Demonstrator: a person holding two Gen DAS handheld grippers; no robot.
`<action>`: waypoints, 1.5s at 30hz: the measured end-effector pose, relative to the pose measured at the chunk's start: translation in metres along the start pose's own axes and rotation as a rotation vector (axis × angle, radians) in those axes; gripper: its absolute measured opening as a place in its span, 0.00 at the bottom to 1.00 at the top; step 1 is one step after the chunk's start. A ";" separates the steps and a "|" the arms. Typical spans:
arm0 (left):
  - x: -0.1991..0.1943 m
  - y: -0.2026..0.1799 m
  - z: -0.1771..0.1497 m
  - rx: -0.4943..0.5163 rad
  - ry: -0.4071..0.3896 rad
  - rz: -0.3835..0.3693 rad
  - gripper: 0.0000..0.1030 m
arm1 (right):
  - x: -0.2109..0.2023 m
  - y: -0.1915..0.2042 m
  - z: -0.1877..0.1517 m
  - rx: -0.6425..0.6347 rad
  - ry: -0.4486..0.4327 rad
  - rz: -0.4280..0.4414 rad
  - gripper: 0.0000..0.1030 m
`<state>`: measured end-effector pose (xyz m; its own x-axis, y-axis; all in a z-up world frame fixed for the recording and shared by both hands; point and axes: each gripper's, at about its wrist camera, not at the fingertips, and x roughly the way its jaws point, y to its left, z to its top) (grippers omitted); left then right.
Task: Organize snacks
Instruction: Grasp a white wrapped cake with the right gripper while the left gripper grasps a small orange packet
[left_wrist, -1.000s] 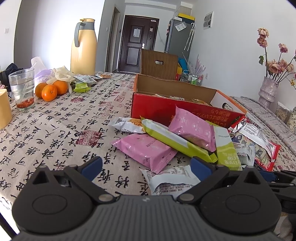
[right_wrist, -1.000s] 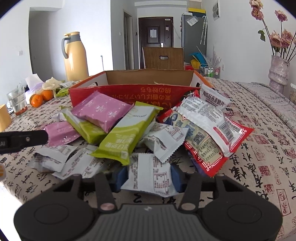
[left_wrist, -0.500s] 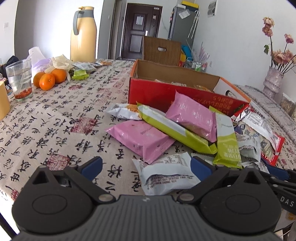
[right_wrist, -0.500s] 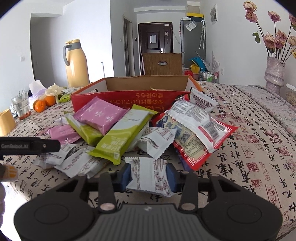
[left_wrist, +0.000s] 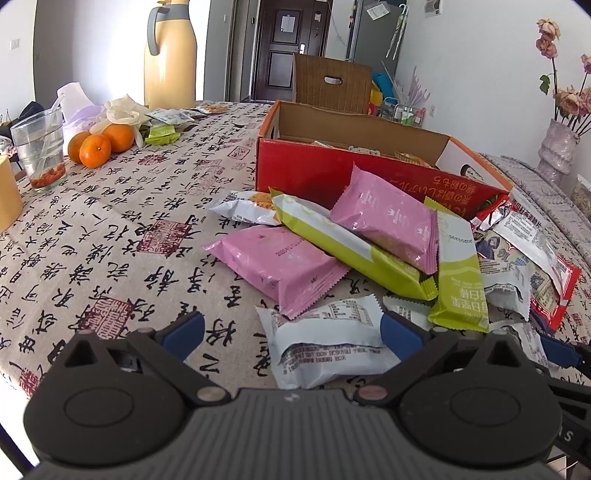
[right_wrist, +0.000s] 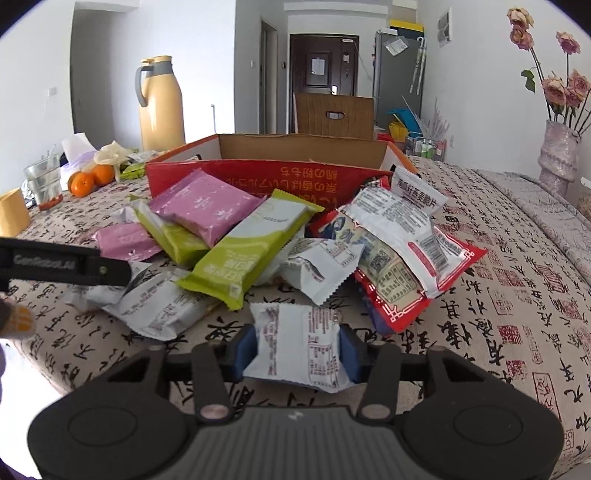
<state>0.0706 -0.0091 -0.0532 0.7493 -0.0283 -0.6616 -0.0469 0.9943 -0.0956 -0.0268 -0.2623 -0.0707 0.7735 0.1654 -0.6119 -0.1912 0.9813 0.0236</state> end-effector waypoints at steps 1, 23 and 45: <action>0.001 0.000 0.000 -0.002 0.004 0.000 1.00 | -0.002 -0.001 -0.001 0.007 -0.006 0.008 0.41; -0.002 0.005 -0.008 -0.025 -0.004 -0.029 0.75 | -0.025 -0.017 -0.003 0.065 -0.070 -0.010 0.41; -0.020 0.006 -0.021 0.005 -0.049 -0.084 0.27 | -0.041 -0.016 -0.010 0.079 -0.093 -0.005 0.41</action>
<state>0.0411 -0.0052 -0.0564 0.7817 -0.1068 -0.6144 0.0210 0.9892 -0.1453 -0.0611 -0.2855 -0.0538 0.8277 0.1650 -0.5364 -0.1416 0.9863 0.0848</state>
